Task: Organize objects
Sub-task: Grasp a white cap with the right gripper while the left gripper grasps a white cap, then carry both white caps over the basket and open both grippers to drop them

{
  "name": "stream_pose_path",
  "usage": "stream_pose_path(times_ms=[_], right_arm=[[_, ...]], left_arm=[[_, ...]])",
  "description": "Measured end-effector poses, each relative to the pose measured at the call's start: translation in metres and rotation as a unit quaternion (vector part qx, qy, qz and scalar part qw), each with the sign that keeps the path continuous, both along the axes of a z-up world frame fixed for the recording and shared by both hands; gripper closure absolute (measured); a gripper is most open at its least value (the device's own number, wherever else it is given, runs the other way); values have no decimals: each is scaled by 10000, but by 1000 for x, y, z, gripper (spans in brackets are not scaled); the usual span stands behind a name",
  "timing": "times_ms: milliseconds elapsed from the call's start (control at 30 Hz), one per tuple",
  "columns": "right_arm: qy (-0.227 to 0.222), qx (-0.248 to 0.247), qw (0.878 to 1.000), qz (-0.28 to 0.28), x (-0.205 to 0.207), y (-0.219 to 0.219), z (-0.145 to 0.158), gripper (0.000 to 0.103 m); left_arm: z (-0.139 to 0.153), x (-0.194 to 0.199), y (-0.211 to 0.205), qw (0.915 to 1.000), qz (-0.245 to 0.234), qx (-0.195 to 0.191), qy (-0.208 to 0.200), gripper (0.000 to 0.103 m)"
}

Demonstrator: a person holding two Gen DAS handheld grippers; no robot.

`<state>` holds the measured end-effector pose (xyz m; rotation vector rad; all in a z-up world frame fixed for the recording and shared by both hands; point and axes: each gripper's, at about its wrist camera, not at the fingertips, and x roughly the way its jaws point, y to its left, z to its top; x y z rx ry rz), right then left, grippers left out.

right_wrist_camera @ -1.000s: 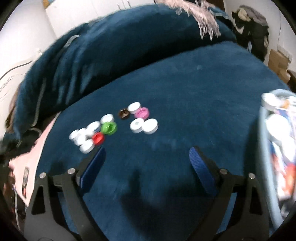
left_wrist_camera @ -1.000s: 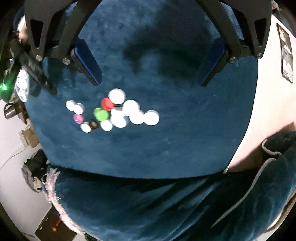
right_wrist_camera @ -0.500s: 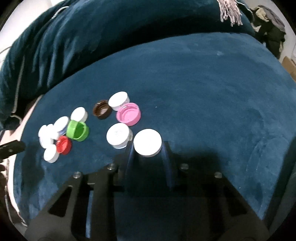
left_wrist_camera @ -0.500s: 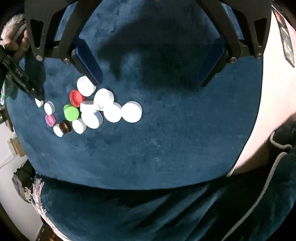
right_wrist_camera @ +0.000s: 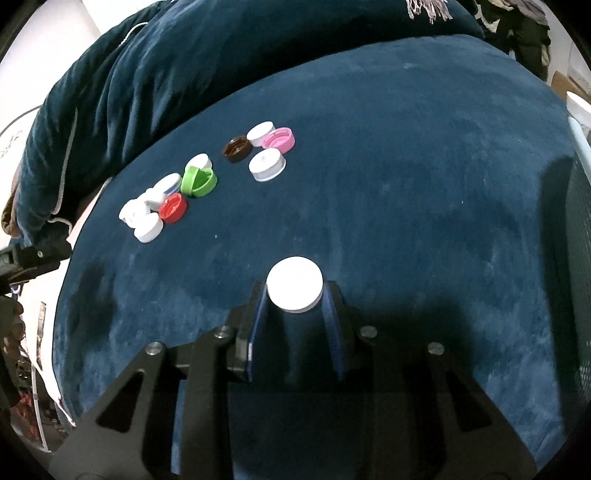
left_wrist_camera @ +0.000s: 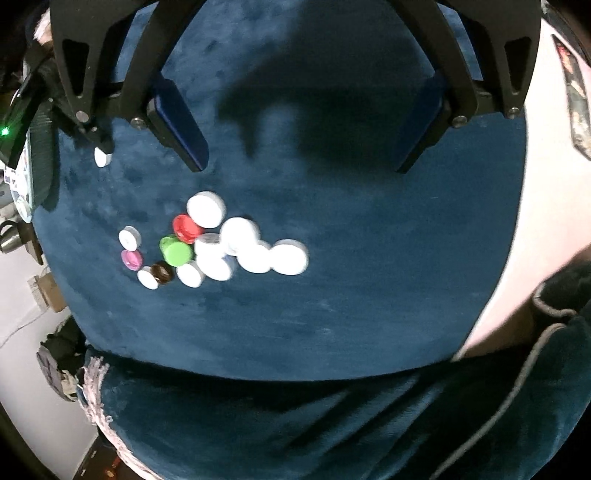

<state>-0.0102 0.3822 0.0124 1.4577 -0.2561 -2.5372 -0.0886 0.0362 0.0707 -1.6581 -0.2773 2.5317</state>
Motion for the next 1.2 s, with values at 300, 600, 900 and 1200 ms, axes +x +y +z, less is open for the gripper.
stream_pose_path(times_ms=[300,600,900,1200], right_arm=[[181,31,9998,-15,-2,-2,-5,71],[185,-106,9998,9,-3,1,-5,71],[213,-438,9986,-189,11,12,19,72],[766,-598,9912,-899,87,85,91,72]], left_arm=[[-27,-31,77,9973,-683,-253,-26,7],[-34,-37,84,9944,-983,-383,-106,71],[24,0,98,9924,-1200,-93,241,71],[94,43,211,9711,-2186,762,580,71]])
